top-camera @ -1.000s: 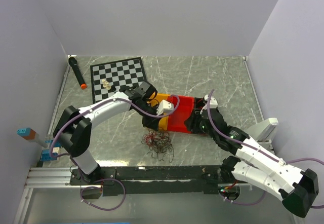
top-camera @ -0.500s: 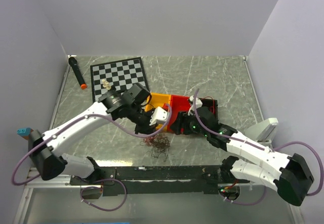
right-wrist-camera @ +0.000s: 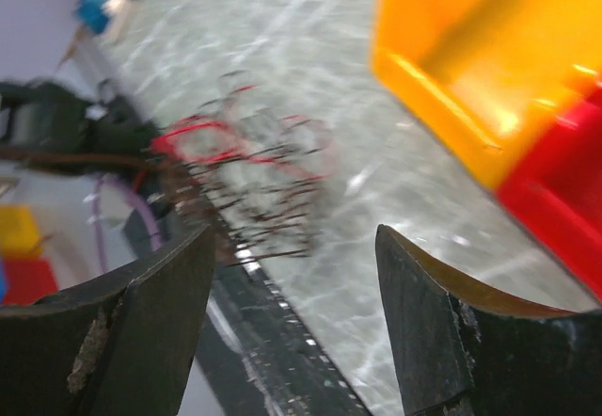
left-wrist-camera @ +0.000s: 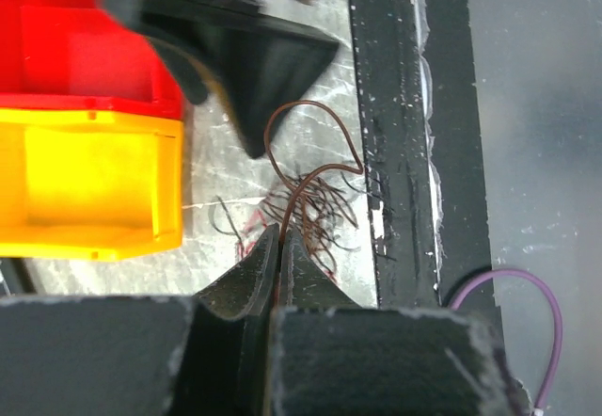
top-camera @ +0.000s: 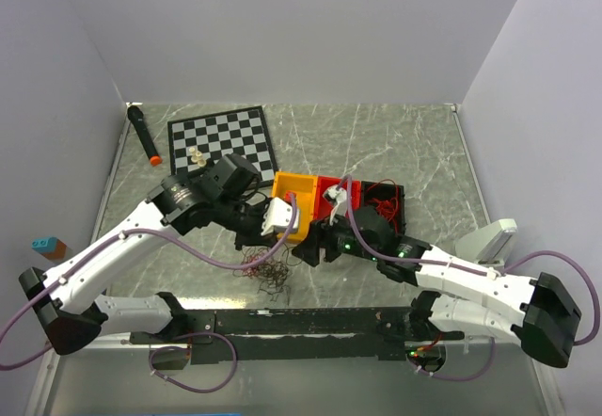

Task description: Untangle the cables

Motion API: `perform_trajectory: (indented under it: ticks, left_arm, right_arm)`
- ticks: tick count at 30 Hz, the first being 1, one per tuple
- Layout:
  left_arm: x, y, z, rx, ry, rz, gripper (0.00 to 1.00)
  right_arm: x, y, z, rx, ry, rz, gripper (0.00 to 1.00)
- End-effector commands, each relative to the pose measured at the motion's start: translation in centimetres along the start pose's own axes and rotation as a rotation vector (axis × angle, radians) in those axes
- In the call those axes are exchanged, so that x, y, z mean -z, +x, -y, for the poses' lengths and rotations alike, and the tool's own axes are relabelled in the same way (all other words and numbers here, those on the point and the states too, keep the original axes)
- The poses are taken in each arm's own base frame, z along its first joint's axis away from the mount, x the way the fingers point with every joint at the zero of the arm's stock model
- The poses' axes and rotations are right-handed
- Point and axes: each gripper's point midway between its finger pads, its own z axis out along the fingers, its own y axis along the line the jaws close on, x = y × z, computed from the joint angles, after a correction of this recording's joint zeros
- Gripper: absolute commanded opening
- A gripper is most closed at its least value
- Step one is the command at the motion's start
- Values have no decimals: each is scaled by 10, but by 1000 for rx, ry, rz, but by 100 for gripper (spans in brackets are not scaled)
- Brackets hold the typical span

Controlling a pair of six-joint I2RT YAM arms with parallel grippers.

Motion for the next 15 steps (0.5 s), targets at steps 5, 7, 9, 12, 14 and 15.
perform_trajectory:
  ticks: [5,7,9,12,14,15]
  left_arm:
    - [19,-31,-14,-7,-128,101,1]
    - [21,-33,-14,-3,-131,104,1]
    - [23,-35,-15,-5,-138,108,1]
    - [26,-38,-14,-7,-136,112,1]
    - [30,-42,-13,-13,-137,120,1]
    - [32,-44,-12,-16,-139,127,1]
  right_arm:
    - [-1,-14,-70,60,-304,49,78]
    - [-6,-14,-75,61,-314,45,79]
    - [-12,-17,-81,69,-322,40,79]
    - [-27,-15,-78,78,-267,3,76]
    - [-33,-15,-77,75,-244,-13,72]
    - [-34,-15,-77,75,-234,-16,69]
